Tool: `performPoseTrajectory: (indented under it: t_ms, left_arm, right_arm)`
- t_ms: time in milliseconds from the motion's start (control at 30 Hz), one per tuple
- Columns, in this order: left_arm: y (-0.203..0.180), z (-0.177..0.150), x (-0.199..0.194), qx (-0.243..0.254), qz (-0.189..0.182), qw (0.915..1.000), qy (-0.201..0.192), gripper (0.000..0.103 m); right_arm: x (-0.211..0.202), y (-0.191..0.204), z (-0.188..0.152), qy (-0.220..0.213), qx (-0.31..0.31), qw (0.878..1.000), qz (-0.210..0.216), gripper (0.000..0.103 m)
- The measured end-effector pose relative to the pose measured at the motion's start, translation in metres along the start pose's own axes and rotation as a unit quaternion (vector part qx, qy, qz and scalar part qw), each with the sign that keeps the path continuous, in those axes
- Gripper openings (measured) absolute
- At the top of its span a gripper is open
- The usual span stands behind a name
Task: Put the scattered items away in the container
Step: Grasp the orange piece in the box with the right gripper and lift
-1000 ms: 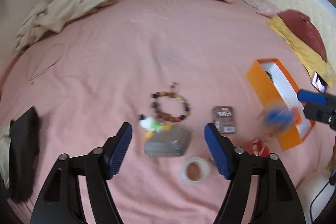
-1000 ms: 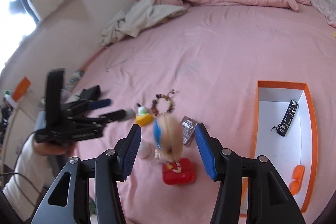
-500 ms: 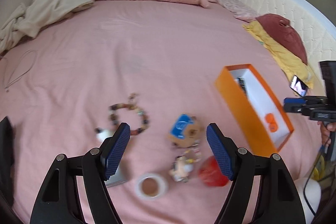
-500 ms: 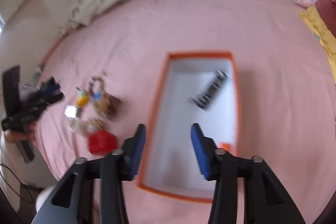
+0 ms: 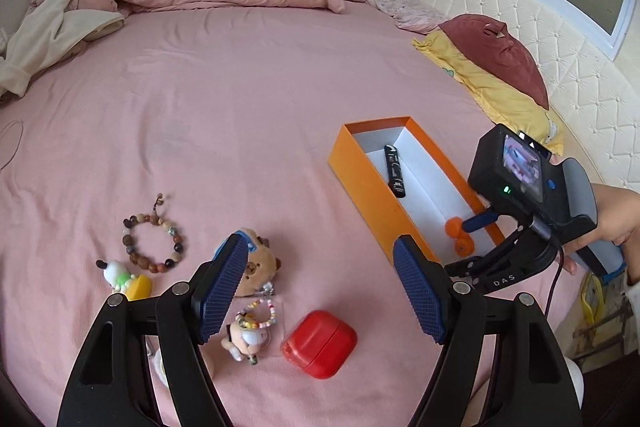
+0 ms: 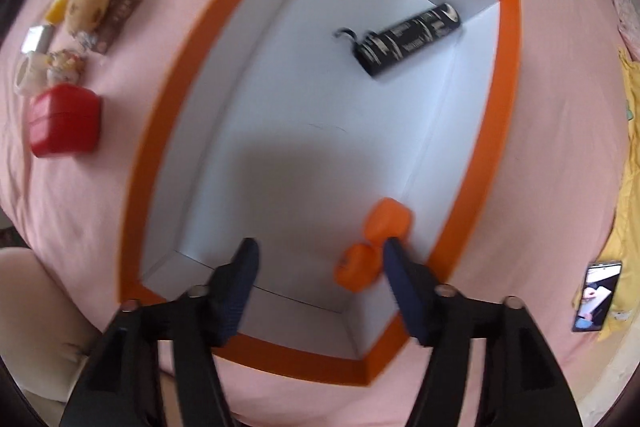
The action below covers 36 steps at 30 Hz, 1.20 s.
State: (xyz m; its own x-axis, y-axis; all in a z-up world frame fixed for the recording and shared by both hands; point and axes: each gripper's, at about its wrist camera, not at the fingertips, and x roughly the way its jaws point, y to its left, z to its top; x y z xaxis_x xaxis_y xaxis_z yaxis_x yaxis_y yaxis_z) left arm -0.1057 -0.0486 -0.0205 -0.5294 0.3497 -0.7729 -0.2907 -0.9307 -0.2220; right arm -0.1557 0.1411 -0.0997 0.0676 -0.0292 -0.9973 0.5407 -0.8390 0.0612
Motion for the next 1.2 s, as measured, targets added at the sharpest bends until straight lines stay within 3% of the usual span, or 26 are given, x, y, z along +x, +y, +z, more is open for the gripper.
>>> performPoseTrajectory:
  t_ms: [67,200,333,500,567,767,933,1100,1200]
  left_arm:
    - [0.008,-0.001,-0.003,-0.008,0.004,1.0,-0.002,0.075]
    - [0.022,-0.004,-0.007,-0.026,0.008,0.9996,-0.005,0.075]
    - [0.028,-0.007,-0.006,-0.039,0.004,0.9992,-0.006,0.075]
    - [0.021,-0.01,-0.005,-0.033,-0.006,0.9994,-0.003,0.075]
    - [0.018,-0.009,-0.005,-0.029,-0.008,0.9995,-0.004,0.075]
    - [-0.002,0.008,-0.004,-0.007,-0.016,0.9998,-0.012,0.075]
    - [-0.04,0.043,0.021,0.054,-0.011,0.9984,0.009,0.075]
    - [-0.106,0.079,0.076,0.14,-0.043,0.9882,0.044,0.075]
    - [-0.143,0.087,0.125,0.2,-0.043,0.9747,0.09,0.073]
  right_arm:
    - [-0.009,-0.002,0.003,-0.028,0.025,0.995,0.089,0.05]
    - [-0.024,-0.011,0.006,-0.038,0.047,0.997,-0.038,0.05]
    - [-0.016,0.001,0.01,-0.017,0.028,0.998,-0.055,0.049]
    - [0.018,0.009,0.025,0.009,0.041,0.995,-0.092,0.037]
    - [0.012,0.008,0.027,-0.013,0.056,0.996,-0.069,0.027]
    - [-0.011,0.004,0.029,-0.086,0.099,0.991,0.006,0.024]
    - [-0.048,-0.007,-0.002,-0.203,0.14,0.966,0.082,0.024]
    - [-0.064,-0.019,-0.067,-0.266,0.153,0.945,0.111,0.024]
    - [-0.073,-0.037,-0.105,-0.286,0.162,0.936,0.126,0.024]
